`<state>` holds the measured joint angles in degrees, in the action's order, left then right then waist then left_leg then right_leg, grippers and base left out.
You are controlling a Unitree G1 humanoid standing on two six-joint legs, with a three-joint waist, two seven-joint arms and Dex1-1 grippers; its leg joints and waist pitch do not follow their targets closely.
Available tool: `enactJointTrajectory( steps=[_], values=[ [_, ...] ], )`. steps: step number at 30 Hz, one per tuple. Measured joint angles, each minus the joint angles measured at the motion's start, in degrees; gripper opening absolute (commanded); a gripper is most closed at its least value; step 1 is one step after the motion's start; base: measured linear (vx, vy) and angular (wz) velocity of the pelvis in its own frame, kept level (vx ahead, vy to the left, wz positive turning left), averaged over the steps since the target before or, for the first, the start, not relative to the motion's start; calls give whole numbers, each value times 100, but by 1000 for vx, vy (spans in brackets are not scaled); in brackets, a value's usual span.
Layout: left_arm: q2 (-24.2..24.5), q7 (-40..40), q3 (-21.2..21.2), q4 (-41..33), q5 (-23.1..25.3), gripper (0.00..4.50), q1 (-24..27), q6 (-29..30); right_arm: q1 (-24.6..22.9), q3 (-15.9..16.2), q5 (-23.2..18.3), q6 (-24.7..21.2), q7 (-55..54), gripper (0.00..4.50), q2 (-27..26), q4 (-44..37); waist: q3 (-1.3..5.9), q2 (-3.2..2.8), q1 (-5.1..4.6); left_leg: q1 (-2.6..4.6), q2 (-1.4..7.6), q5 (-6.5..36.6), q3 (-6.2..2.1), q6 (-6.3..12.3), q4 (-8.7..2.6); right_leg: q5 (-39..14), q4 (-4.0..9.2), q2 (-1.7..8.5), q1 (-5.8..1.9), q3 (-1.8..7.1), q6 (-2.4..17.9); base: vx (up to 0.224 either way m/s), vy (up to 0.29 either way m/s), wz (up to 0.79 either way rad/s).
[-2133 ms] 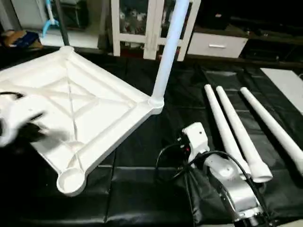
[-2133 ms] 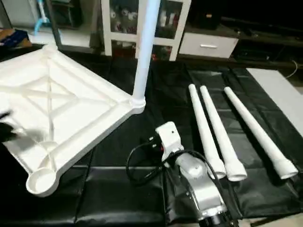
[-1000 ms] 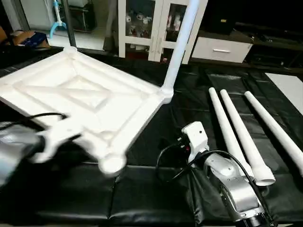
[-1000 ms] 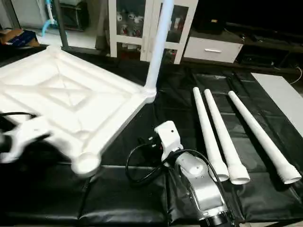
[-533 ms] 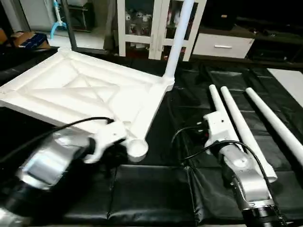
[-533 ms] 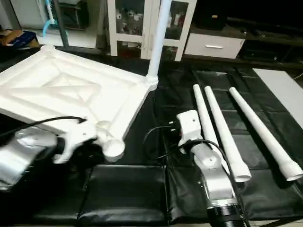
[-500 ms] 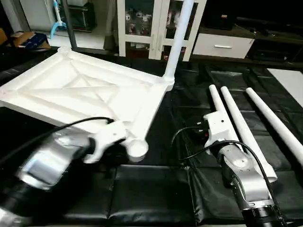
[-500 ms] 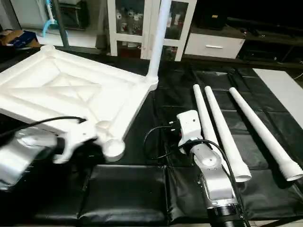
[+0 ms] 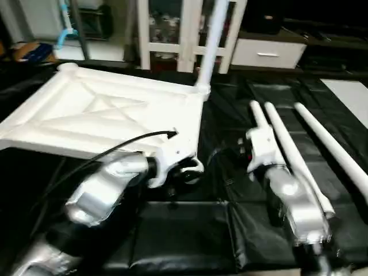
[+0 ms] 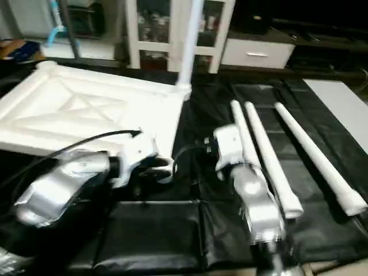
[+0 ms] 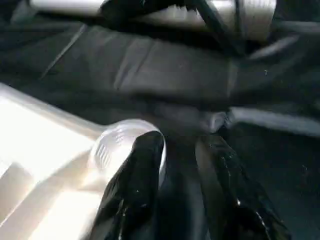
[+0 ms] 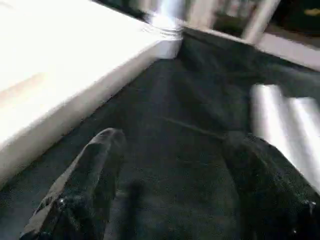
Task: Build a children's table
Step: Rotate table base, then pick table leg
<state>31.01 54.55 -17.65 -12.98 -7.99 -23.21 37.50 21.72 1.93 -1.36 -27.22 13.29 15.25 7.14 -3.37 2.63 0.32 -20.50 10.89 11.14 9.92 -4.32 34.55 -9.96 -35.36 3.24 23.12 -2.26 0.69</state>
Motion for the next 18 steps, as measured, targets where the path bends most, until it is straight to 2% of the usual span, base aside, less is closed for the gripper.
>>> enactJointTrajectory(
  steps=[1, 3, 6, 11, 14, 18],
  values=[
    [70, 39, 150, -85, -72, 151, 33, 71, 117, -103, -36, -246, 24, 370, 82, 18, 0, 0, 0, 2, 0, 0, -1, 0, 1, -1, -1, 0, -2, -2, -1, 0, 0, 0],
    [10, 17, 458, -180, -227, 151, 37, 199, 492, -231, -152, -788, 125, 376, 158, 262, 0, 0, 2, 2, -2, 0, 1, 0, 6, 1, 0, 1, -5, 3, 1, 0, 0, 0],
    [-222, -124, 665, -149, -355, 151, 26, 212, 901, -273, -254, -1203, 165, 416, 254, 748, 1, -1, 9, -5, -2, 0, 1, 1, 24, 4, 0, 4, -7, 3, 6, 0, 0, 0],
    [-225, -353, 651, -6, -338, 151, 36, 130, 1412, -225, -174, -1804, 403, 438, 749, 1767, 1, 0, 15, -24, 0, -1, 1, 2, 32, 5, 0, 5, -3, 1, 7, 0, 0, 0],
    [-129, -248, 607, -191, -396, 151, 110, 196, 1595, -190, -29, -2095, 460, 438, 835, 2124, 1, 0, -2, -36, 4, -1, 0, 3, 32, 5, -1, 3, 6, -2, 7, 0, 0, 0],
    [-115, -66, 582, -536, -619, 151, 149, 398, 1709, -210, -83, -2385, 478, 438, 855, 2522, 1, 0, 6, -41, 4, -1, 3, 3, 33, 5, 1, 4, 12, -2, 7, 0, 0, 0]
  ],
)
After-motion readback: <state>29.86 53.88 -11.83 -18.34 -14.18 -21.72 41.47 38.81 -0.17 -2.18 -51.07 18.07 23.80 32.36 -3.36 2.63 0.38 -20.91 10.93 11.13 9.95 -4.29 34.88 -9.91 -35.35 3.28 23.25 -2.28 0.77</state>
